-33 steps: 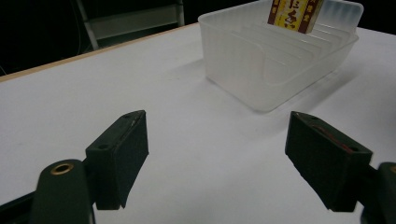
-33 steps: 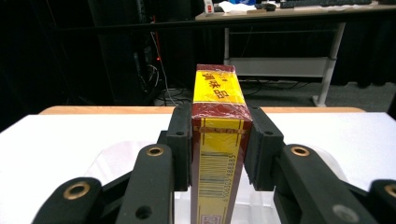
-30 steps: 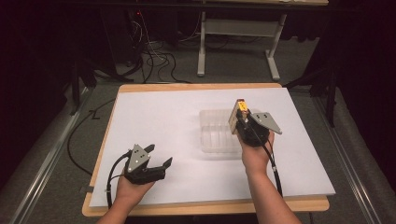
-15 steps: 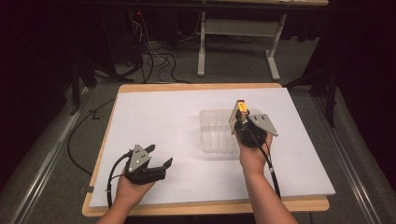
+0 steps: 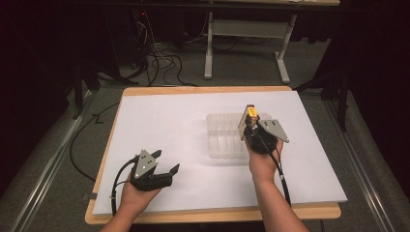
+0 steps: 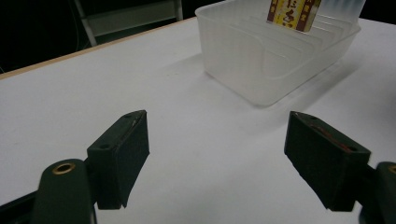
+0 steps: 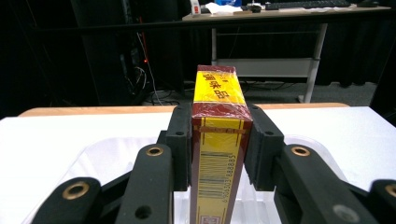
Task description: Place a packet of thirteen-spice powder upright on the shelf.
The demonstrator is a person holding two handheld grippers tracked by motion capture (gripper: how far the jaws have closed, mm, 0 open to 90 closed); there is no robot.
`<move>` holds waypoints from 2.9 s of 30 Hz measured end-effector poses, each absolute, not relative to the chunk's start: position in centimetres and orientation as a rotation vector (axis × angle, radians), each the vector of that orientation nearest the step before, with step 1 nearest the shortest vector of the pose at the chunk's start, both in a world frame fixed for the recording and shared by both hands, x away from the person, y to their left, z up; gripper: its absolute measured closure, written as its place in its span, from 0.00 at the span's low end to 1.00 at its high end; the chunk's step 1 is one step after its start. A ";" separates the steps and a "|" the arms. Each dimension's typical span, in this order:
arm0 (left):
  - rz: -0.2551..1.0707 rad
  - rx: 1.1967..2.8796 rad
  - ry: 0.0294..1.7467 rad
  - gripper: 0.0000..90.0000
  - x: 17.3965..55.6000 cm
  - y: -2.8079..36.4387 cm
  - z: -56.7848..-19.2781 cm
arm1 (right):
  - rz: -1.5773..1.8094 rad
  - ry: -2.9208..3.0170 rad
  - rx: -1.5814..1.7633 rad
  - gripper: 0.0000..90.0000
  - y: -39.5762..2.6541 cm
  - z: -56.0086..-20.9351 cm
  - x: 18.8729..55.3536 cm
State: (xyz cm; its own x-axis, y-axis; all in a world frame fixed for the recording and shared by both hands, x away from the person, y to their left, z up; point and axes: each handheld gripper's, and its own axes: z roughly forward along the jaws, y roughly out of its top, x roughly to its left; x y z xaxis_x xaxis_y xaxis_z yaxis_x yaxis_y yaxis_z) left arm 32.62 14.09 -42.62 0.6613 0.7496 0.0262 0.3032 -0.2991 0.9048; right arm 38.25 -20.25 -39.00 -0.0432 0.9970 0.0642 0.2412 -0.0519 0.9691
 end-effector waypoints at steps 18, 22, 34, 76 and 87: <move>0.556 1.885 0.829 0.25 32.5 14.0 -42.6 | 1.094 1.420 1.395 0.75 -18.7 -40.9 39.0; 0.549 1.889 0.828 0.25 32.6 13.7 -42.7 | 1.079 1.421 1.379 0.74 -18.4 -41.4 39.7; 0.540 1.907 0.814 0.25 32.5 13.3 -42.9 | 1.054 1.441 1.404 0.73 -18.2 -42.5 40.8; 0.538 1.877 0.884 0.25 33.2 14.3 -43.0 | 1.197 1.643 1.323 0.30 -27.6 -40.3 30.9; 0.531 1.883 0.906 0.25 33.7 14.3 -43.6 | 1.157 1.652 1.361 0.26 -33.5 -43.6 27.7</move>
